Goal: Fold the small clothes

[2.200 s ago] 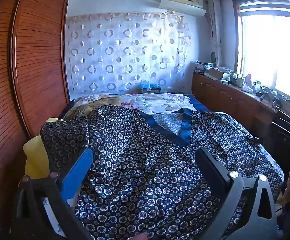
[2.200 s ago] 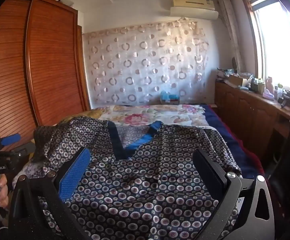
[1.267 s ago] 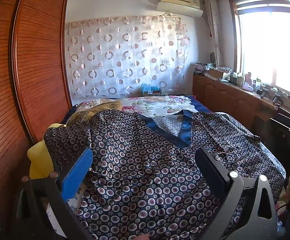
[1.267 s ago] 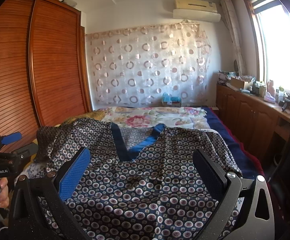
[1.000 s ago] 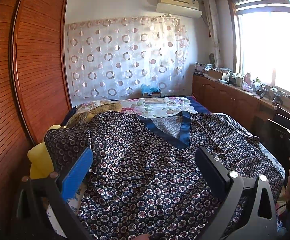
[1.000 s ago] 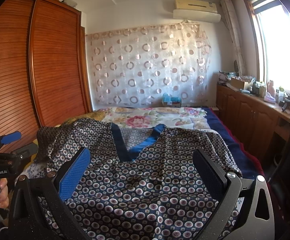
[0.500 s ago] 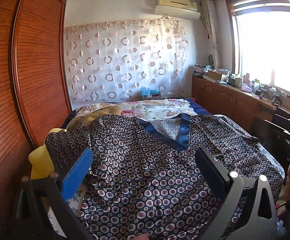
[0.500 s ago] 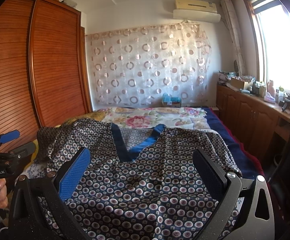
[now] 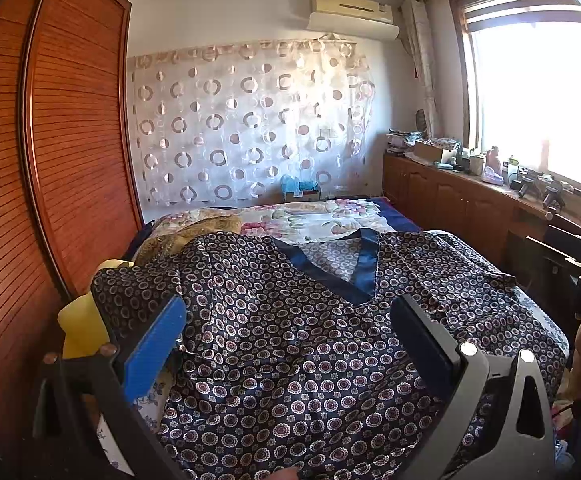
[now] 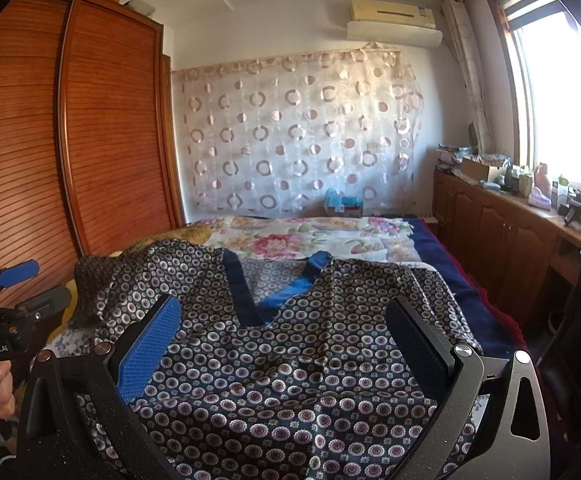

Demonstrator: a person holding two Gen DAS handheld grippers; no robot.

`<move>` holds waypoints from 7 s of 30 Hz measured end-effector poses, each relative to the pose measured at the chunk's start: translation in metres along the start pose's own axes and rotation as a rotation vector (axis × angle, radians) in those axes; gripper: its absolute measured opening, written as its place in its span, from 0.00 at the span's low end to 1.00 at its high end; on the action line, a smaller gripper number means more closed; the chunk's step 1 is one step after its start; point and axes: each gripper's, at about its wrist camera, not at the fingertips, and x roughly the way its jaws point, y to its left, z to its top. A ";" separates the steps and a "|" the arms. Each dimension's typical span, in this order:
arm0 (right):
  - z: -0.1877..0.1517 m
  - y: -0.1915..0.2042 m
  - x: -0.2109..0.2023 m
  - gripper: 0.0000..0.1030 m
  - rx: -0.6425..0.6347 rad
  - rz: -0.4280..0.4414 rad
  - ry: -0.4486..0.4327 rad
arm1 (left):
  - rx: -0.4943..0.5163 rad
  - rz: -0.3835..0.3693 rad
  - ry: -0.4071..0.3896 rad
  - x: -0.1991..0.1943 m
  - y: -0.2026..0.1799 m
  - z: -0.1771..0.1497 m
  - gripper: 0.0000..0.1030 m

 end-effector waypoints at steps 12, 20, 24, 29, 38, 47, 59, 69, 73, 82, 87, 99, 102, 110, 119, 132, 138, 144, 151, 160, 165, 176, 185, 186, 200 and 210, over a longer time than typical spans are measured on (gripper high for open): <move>0.000 0.002 0.000 1.00 -0.003 0.002 -0.002 | 0.001 0.001 -0.001 0.000 -0.001 0.001 1.00; -0.001 0.004 0.002 1.00 -0.003 0.004 -0.001 | 0.001 -0.004 0.003 -0.001 -0.001 0.000 1.00; -0.004 0.007 0.007 1.00 -0.007 0.019 0.011 | -0.001 -0.015 0.021 0.004 0.000 -0.004 1.00; -0.010 0.008 0.016 1.00 -0.007 0.036 0.031 | -0.010 -0.020 0.058 0.016 0.010 -0.012 1.00; -0.016 0.016 0.040 1.00 -0.029 0.093 0.062 | -0.036 0.003 0.132 0.045 0.049 -0.023 1.00; -0.014 0.026 0.094 1.00 -0.053 0.180 0.145 | -0.090 0.063 0.180 0.078 0.107 -0.024 1.00; -0.019 0.052 0.166 0.97 -0.119 0.280 0.262 | -0.157 0.129 0.222 0.118 0.192 -0.026 0.95; -0.024 0.063 0.198 0.97 -0.143 0.312 0.318 | -0.230 0.131 0.235 0.161 0.263 -0.009 0.64; -0.026 0.062 0.204 0.97 -0.133 0.318 0.332 | -0.290 0.097 0.303 0.183 0.280 -0.017 0.58; -0.029 0.058 0.204 0.97 -0.120 0.317 0.335 | -0.188 0.124 0.284 0.181 0.269 -0.014 0.10; -0.031 0.056 0.205 0.97 -0.112 0.317 0.334 | -0.131 0.149 0.266 0.175 0.262 -0.002 0.08; -0.032 0.050 0.198 0.97 -0.092 0.317 0.319 | -0.059 0.183 0.224 0.162 0.255 0.024 0.08; -0.033 0.049 0.197 0.97 -0.088 0.317 0.317 | -0.034 0.192 0.231 0.166 0.253 0.026 0.08; -0.035 0.045 0.197 0.97 -0.077 0.315 0.318 | -0.012 0.210 0.259 0.180 0.257 0.025 0.13; -0.036 0.042 0.198 0.97 -0.069 0.311 0.320 | -0.025 0.188 0.169 0.163 0.260 0.033 0.09; -0.042 0.042 0.198 0.97 -0.071 0.308 0.317 | -0.009 0.093 0.120 0.129 0.233 0.054 0.09; -0.041 0.041 0.194 0.97 -0.063 0.299 0.314 | 0.027 -0.064 0.118 0.115 0.182 0.067 0.09; -0.038 0.035 0.186 0.97 -0.054 0.293 0.299 | 0.060 -0.159 0.154 0.128 0.134 0.078 0.09; -0.034 0.015 0.169 0.97 -0.017 0.265 0.272 | 0.132 -0.206 0.150 0.144 0.066 0.104 0.16; -0.028 -0.009 0.145 0.97 0.005 0.215 0.246 | 0.175 -0.204 0.266 0.166 0.051 0.081 0.42; -0.032 -0.016 0.136 0.97 -0.002 0.193 0.249 | 0.166 -0.176 0.323 0.169 0.060 0.054 0.52; -0.028 -0.042 0.112 0.97 -0.001 0.121 0.232 | 0.122 -0.189 0.393 0.178 0.046 -0.007 0.52; -0.023 -0.093 0.084 0.97 0.009 -0.002 0.235 | 0.123 -0.215 0.440 0.194 0.016 -0.032 0.52; -0.024 -0.101 0.083 0.97 0.014 -0.018 0.242 | 0.126 -0.220 0.446 0.195 0.012 -0.034 0.52; -0.048 -0.217 0.095 0.83 0.139 -0.134 0.399 | 0.149 -0.225 0.469 0.207 -0.002 -0.042 0.53; -0.070 -0.260 0.127 0.62 0.307 -0.065 0.508 | 0.152 -0.227 0.470 0.207 -0.001 -0.043 0.57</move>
